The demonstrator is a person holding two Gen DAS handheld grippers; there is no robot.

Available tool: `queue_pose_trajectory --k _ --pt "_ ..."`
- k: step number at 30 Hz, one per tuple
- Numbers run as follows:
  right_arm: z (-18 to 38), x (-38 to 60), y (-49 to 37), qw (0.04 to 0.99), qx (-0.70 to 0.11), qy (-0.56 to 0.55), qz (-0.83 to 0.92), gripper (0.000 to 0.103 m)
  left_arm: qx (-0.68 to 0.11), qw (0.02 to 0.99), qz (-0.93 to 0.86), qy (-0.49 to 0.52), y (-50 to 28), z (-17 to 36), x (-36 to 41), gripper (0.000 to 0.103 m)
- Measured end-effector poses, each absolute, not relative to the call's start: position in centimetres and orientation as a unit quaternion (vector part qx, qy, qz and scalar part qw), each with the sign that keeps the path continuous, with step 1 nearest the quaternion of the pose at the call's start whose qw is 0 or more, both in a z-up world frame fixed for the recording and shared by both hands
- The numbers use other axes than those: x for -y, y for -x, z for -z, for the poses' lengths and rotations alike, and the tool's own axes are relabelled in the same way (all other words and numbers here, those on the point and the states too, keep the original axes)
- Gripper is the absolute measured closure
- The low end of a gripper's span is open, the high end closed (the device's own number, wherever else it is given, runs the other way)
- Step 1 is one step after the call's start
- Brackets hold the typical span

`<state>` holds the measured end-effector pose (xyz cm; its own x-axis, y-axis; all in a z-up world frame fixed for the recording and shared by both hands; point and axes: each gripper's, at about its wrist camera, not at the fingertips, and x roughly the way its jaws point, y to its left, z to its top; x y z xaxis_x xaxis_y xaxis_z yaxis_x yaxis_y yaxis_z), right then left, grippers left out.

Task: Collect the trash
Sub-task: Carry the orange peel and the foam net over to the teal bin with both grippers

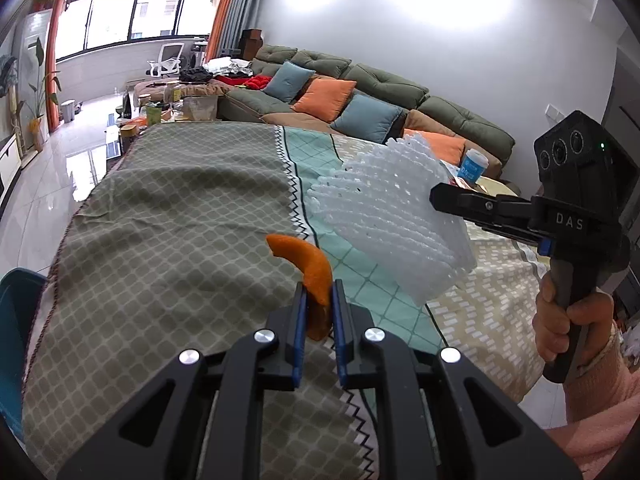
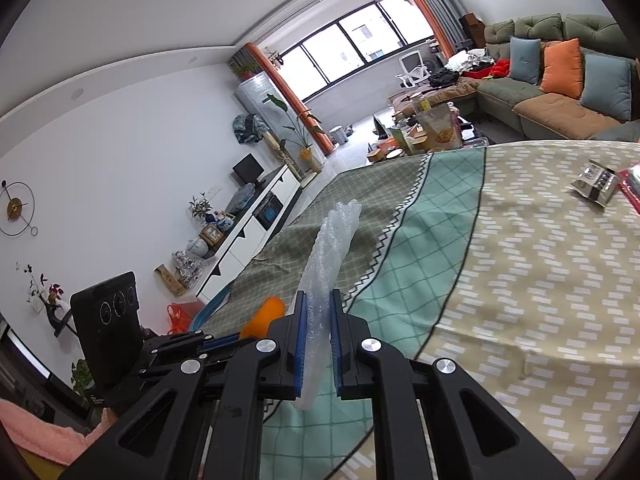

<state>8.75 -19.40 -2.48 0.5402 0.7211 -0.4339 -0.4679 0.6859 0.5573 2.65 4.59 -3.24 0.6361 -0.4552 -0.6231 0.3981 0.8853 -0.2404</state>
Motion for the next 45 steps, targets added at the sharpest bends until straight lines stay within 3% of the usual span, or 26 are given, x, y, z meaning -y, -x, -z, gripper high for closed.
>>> queue_pose_trajectory --k 45 --pt "2.6 10.1 -10.3 0.818 -0.343 -0.165 -0.431 0.092 -0.327 0.933 0.139 0.056 0.9 1.0 -13.4 0.09"
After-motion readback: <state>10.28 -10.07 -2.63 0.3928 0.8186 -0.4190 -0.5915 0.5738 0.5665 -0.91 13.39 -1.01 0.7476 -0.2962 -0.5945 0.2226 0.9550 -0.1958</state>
